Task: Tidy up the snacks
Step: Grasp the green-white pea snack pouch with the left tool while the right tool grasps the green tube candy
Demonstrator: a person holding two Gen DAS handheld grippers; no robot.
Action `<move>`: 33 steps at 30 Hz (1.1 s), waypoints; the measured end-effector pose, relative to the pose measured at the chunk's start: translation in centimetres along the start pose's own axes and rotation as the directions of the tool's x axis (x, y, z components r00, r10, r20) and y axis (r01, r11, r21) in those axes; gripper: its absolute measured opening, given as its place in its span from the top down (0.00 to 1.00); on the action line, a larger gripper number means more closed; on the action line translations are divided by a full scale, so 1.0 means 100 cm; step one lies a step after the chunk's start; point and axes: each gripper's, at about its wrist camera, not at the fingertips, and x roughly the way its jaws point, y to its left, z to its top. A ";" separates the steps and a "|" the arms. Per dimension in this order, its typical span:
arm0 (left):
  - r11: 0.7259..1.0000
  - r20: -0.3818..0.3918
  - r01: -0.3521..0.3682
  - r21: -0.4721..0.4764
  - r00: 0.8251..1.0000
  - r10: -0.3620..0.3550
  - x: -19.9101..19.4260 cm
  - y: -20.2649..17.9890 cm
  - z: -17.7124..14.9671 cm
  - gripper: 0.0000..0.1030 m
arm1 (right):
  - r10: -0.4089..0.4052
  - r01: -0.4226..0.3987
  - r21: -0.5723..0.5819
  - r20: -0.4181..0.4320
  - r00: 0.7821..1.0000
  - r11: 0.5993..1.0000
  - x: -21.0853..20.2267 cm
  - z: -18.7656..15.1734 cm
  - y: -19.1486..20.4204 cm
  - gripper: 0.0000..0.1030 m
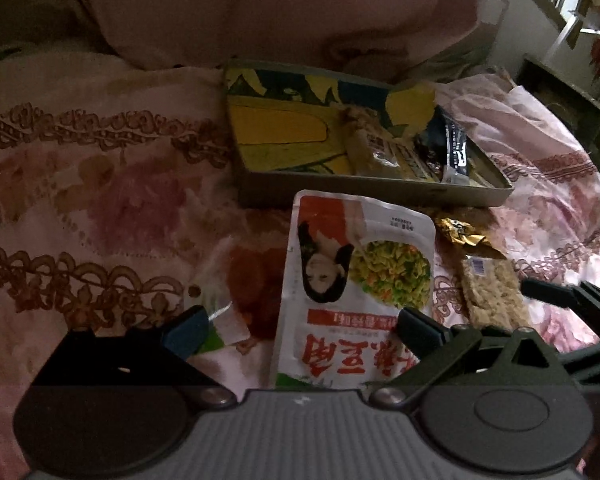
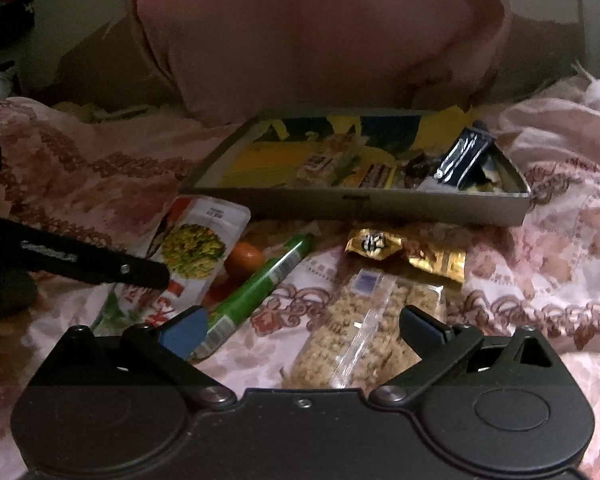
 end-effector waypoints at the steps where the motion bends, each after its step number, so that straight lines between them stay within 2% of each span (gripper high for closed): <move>1: 1.000 0.003 0.014 -0.002 1.000 -0.014 -0.002 0.003 -0.002 0.01 | -0.002 0.002 -0.007 0.009 1.000 1.000 0.002 0.001 0.001 0.06; 8: 0.997 0.007 0.076 -0.015 0.997 -0.076 -0.009 0.015 -0.005 0.05 | -0.005 0.004 -0.053 -0.006 1.000 0.999 0.019 0.002 0.019 0.18; 13: 0.992 0.005 0.124 -0.022 0.992 -0.124 -0.010 0.017 -0.003 0.16 | -0.028 0.025 -0.106 -0.031 0.999 0.994 0.034 0.003 0.040 0.26; 15: 0.990 -0.002 0.142 -0.021 0.990 -0.142 -0.010 0.016 -0.003 0.20 | -0.018 0.013 -0.100 -0.056 0.998 0.995 0.038 0.004 0.043 0.34; 19: 0.985 -0.017 0.167 -0.034 0.986 -0.167 -0.008 0.019 -0.001 0.34 | -0.016 0.006 -0.108 -0.090 0.996 0.994 0.042 0.002 0.047 0.42; 21: 0.977 -0.039 0.204 -0.062 0.978 -0.206 -0.004 0.024 -0.001 0.42 | -0.005 -0.003 -0.081 -0.107 0.994 0.997 0.041 0.004 0.045 0.53; 23: 0.969 -0.059 0.232 -0.083 0.970 -0.237 -0.001 0.028 -0.002 0.42 | -0.002 -0.006 -0.061 -0.124 0.992 0.998 0.040 0.004 0.042 0.61; 27: 0.967 -0.073 0.240 -0.090 0.966 -0.247 -0.002 0.029 -0.003 0.45 | -0.004 -0.005 -0.066 -0.141 0.990 0.998 0.035 0.002 0.040 0.74; 30: 0.958 -0.097 0.268 -0.103 0.956 -0.278 -0.004 0.028 -0.002 0.60 | -0.014 0.003 -0.064 -0.165 0.986 0.998 0.032 0.001 0.037 0.79; 33: 0.950 -0.093 0.294 -0.103 0.948 -0.304 -0.012 0.023 0.000 0.61 | -0.012 0.001 -0.056 -0.183 0.983 0.998 0.028 0.001 0.034 0.79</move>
